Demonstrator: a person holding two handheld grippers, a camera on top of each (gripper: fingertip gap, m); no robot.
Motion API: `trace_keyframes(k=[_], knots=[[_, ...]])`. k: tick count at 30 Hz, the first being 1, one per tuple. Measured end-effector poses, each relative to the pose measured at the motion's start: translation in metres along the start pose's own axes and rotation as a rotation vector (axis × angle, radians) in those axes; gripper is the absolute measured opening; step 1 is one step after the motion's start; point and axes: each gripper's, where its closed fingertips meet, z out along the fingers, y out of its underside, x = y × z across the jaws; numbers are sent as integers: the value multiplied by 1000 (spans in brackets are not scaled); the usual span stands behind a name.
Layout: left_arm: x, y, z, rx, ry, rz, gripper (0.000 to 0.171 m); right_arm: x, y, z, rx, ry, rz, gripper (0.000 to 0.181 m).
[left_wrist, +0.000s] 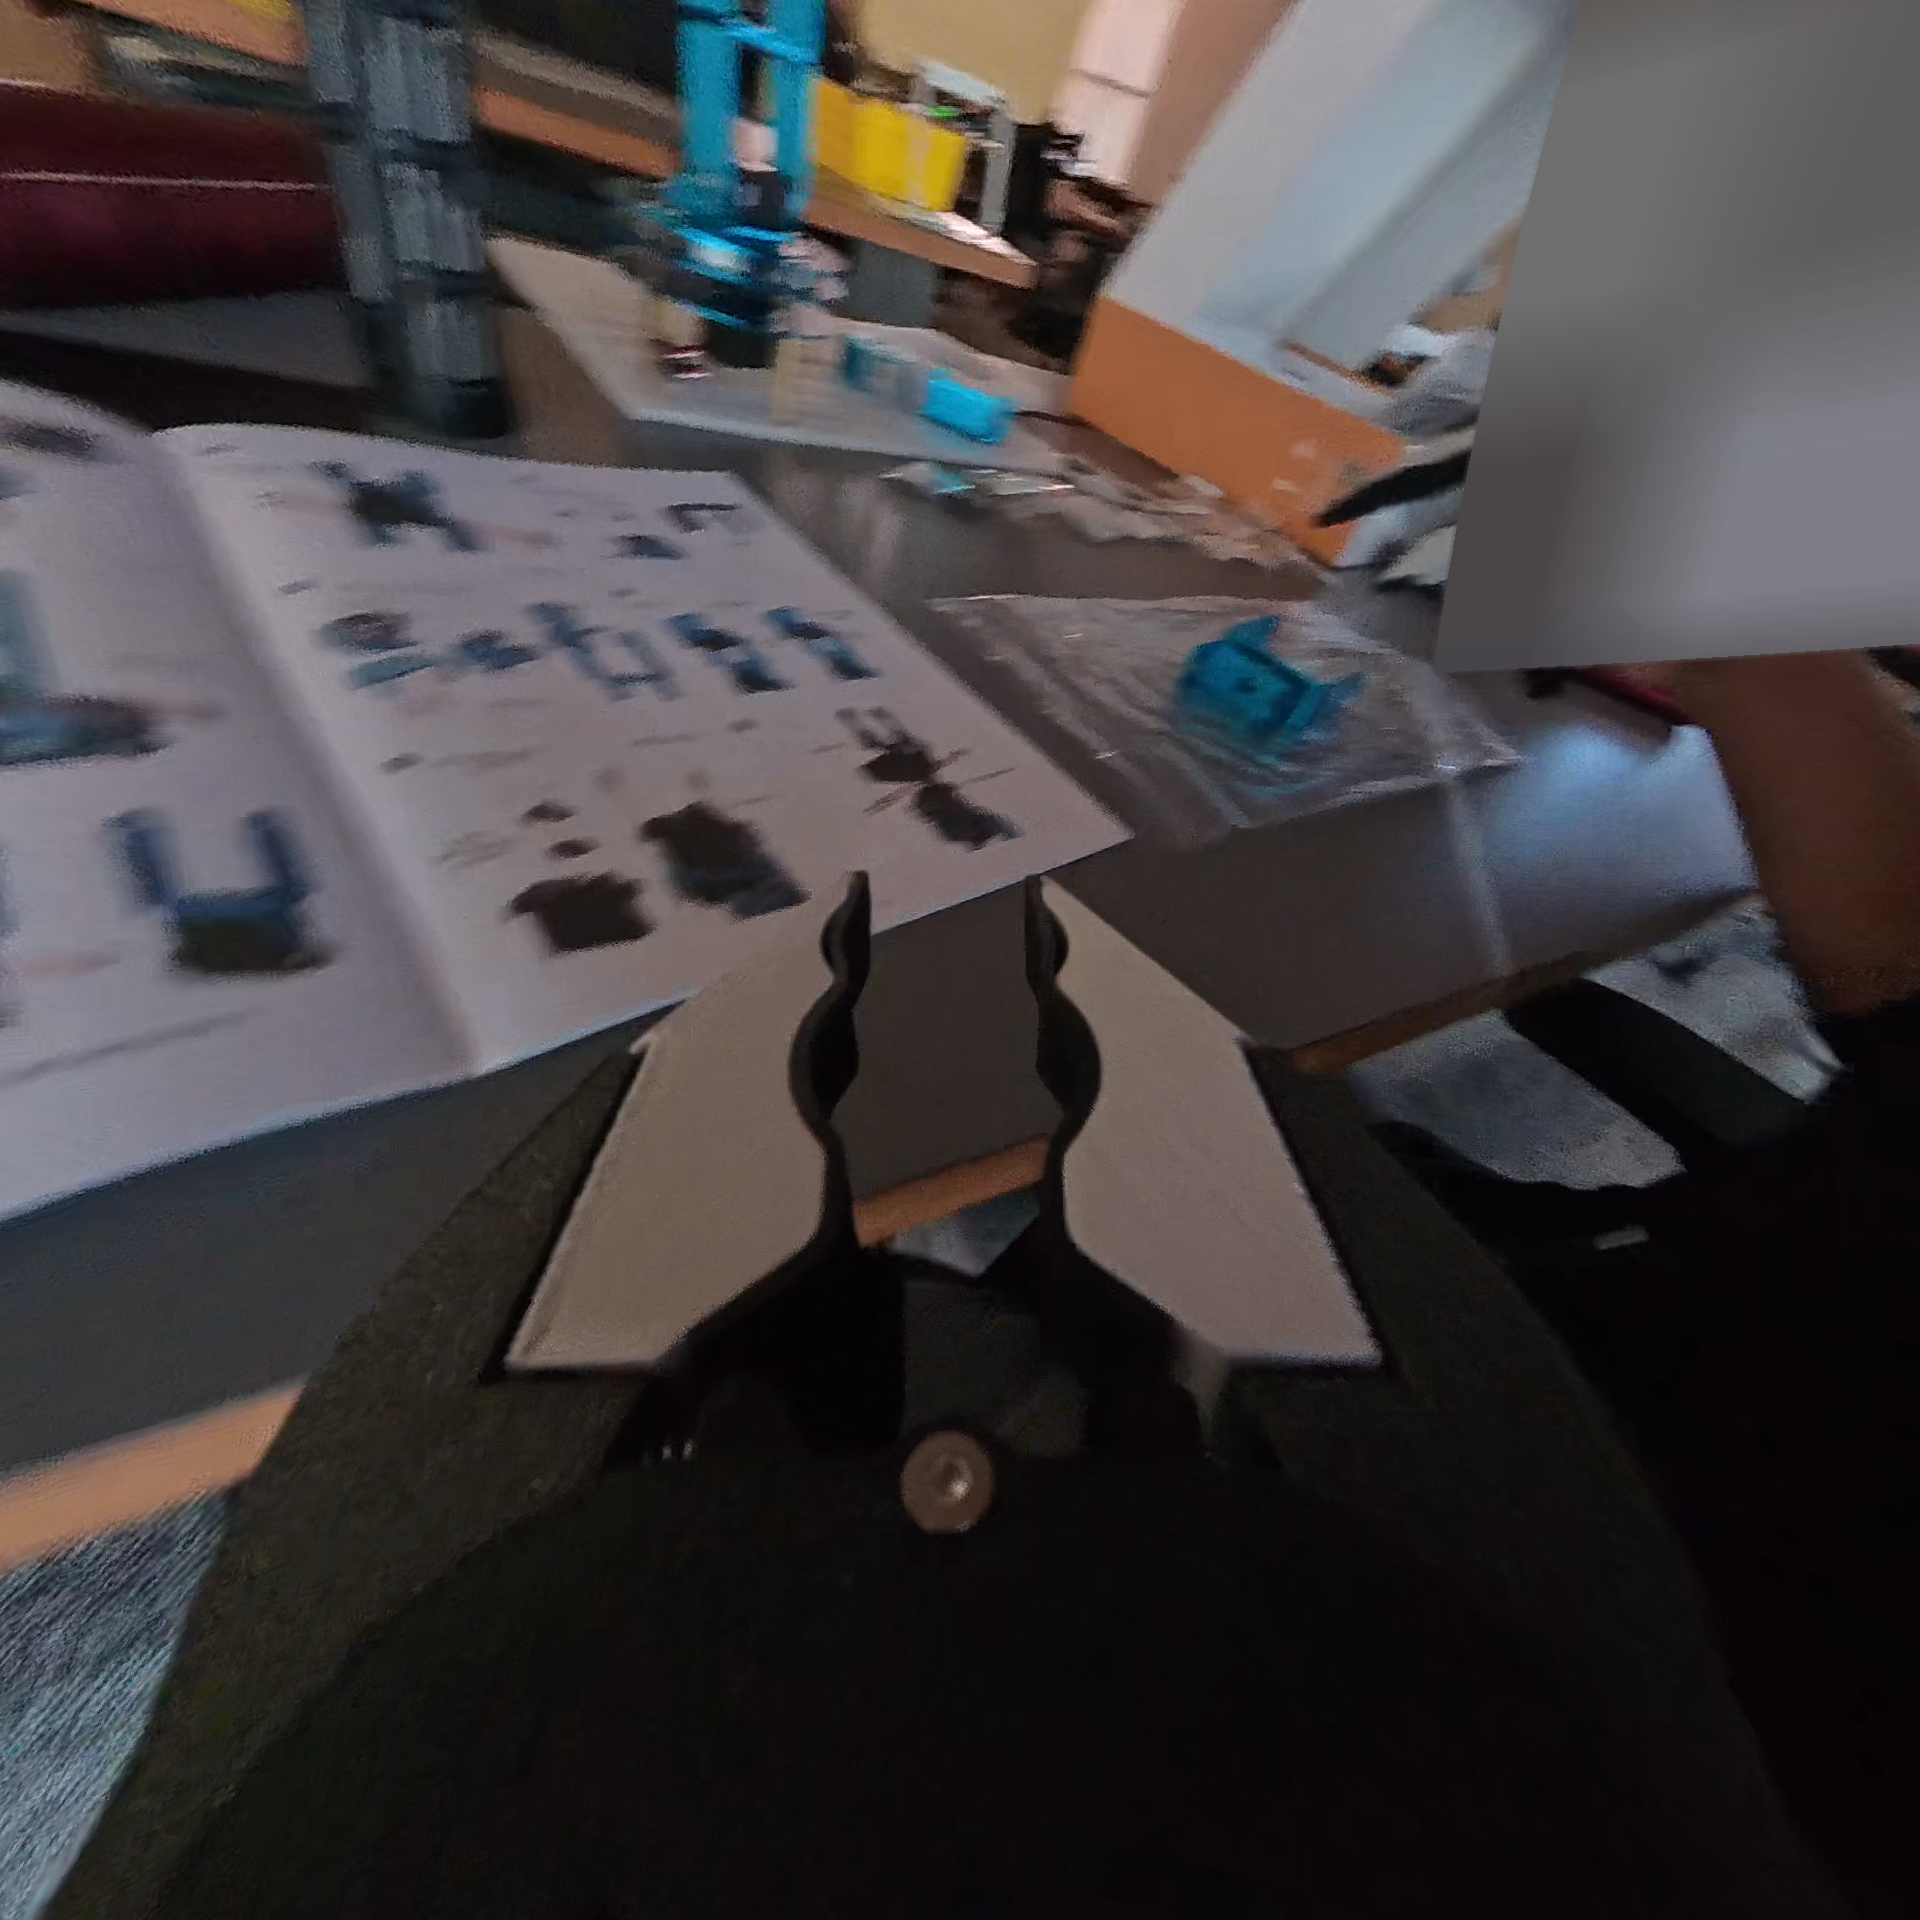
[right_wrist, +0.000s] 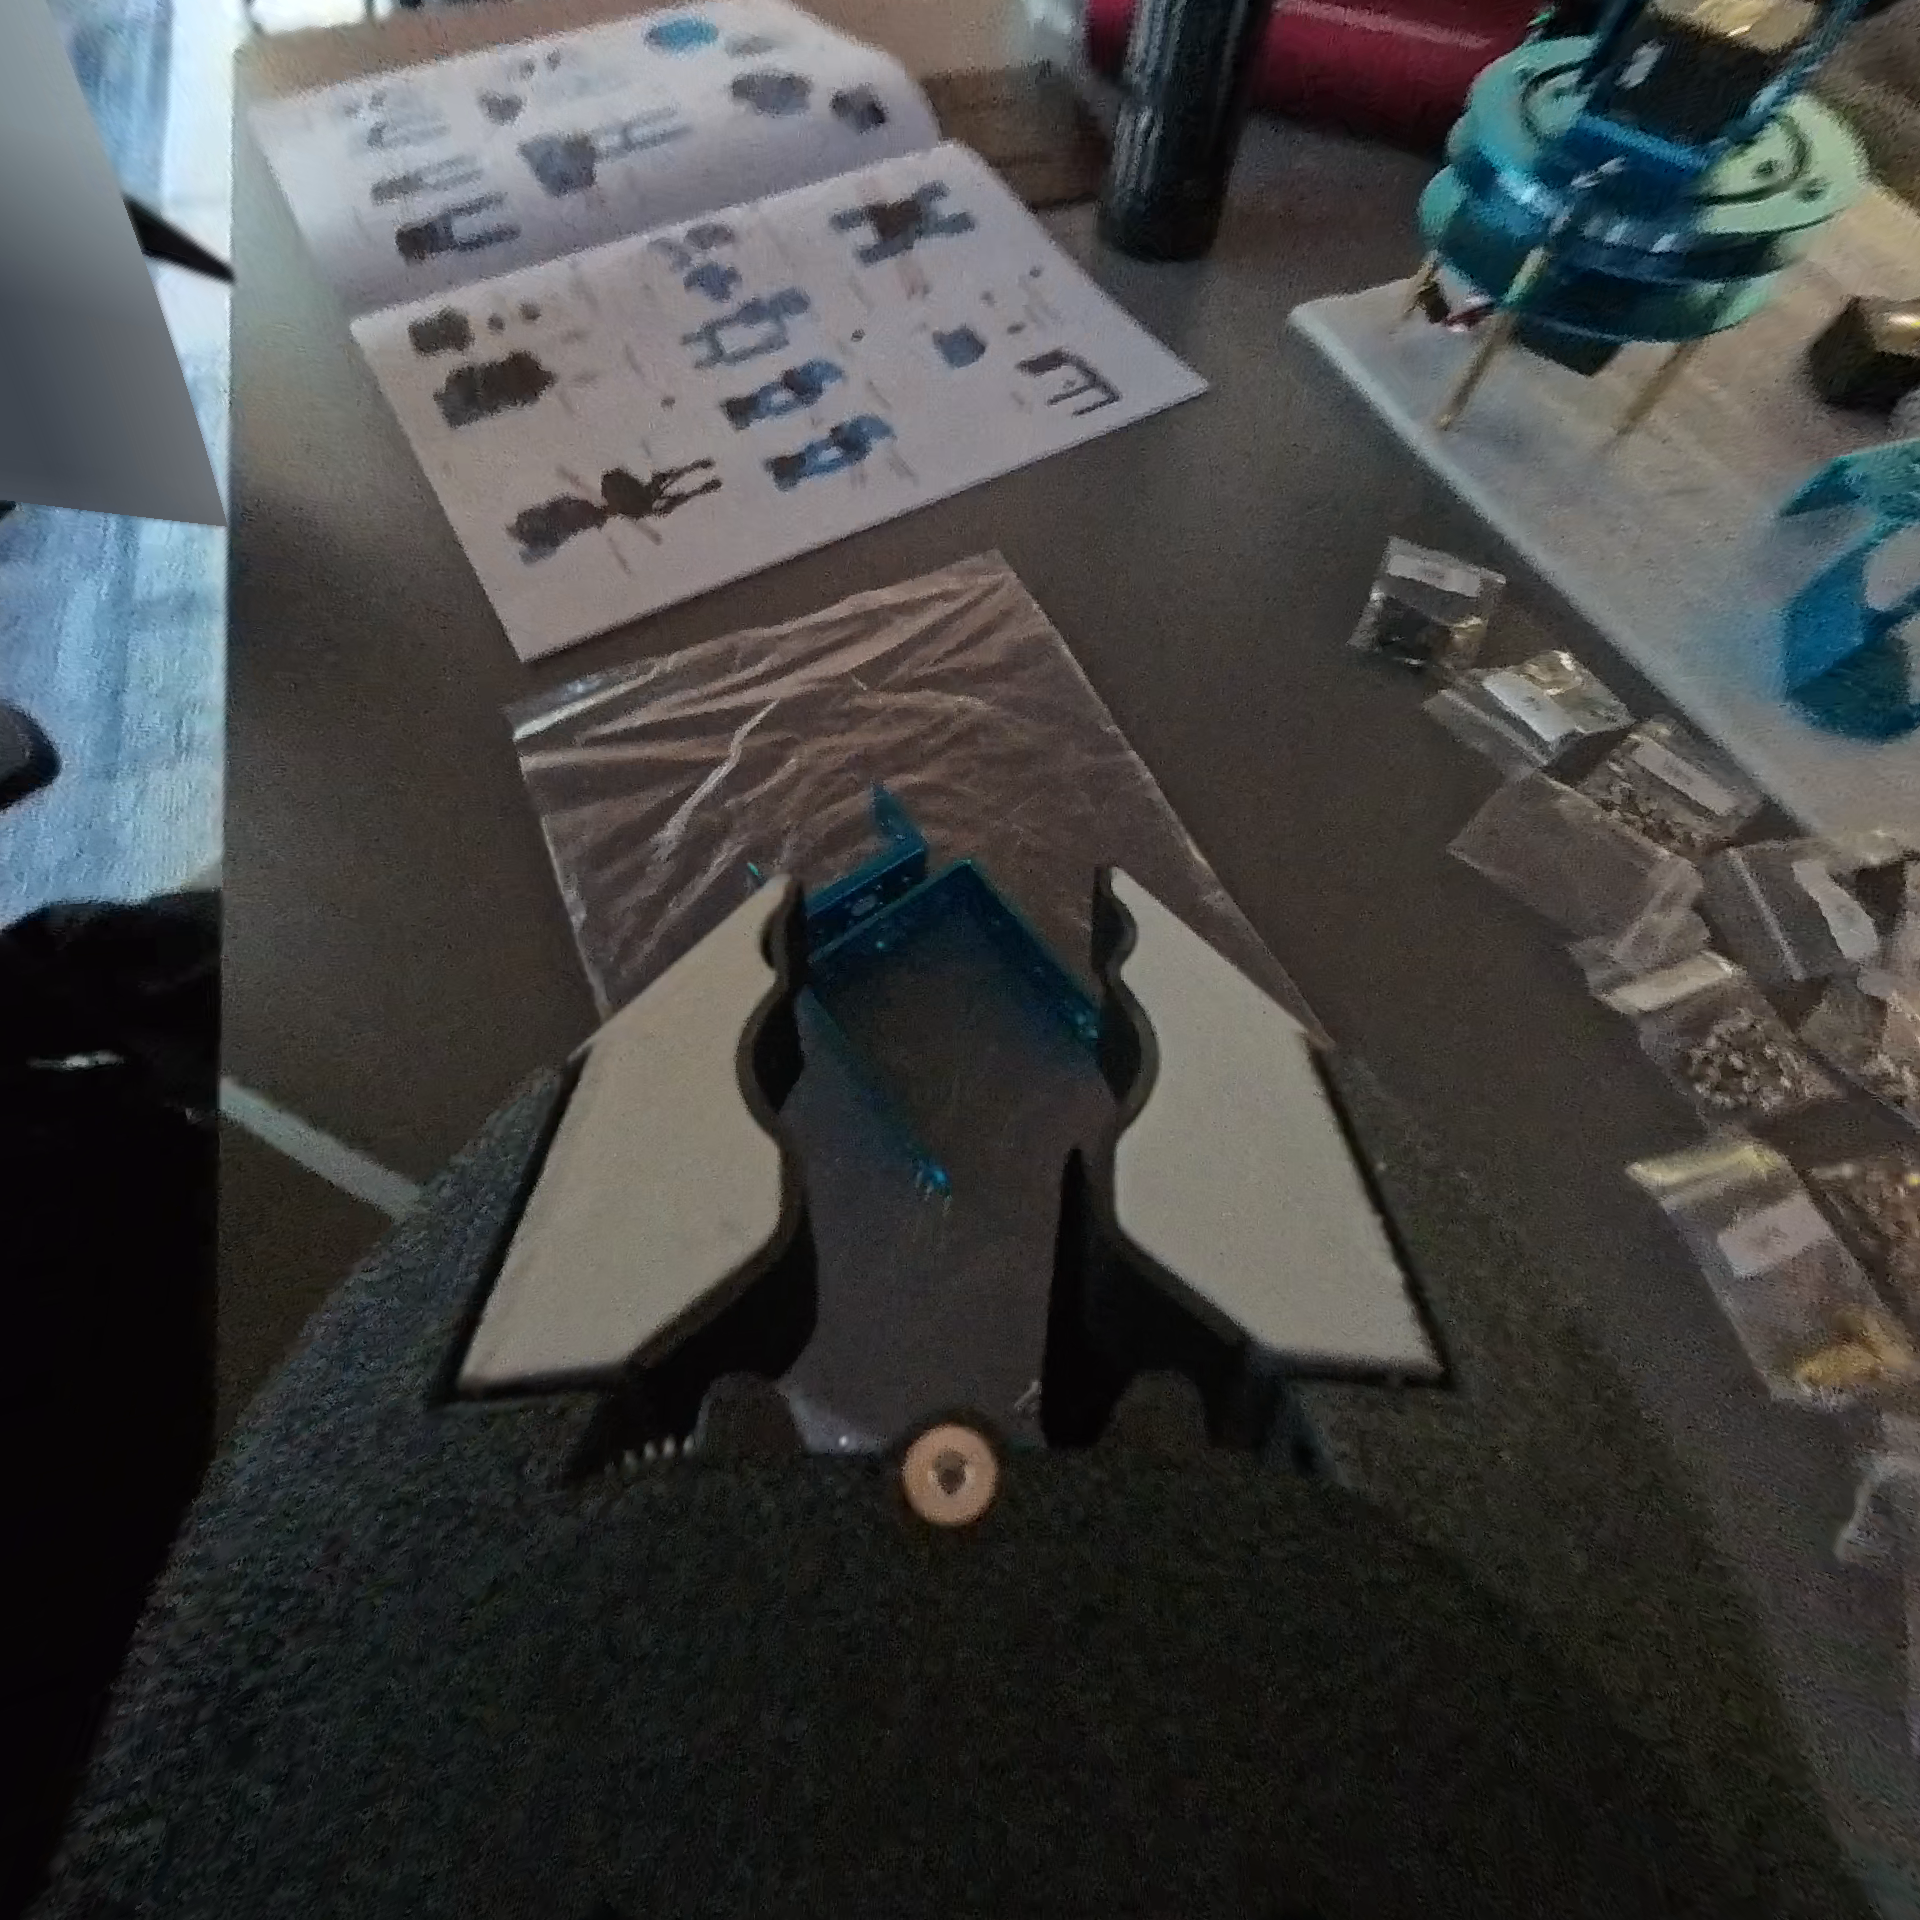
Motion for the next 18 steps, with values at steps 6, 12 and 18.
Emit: trace_keyframes(k=[6, 12, 18], knots=[[-16, -6, -16, 36, -81, -58, 29, -11, 27, -23, 60, 126, 83, 53], [29, -21, 32, -87, 89, 62, 29, -5, 62, -55, -54, 82, -73, 47], [90, -37, 84, -197, 271, 223, 34, 35, 64, -69, -132, -86, -265, 62]])
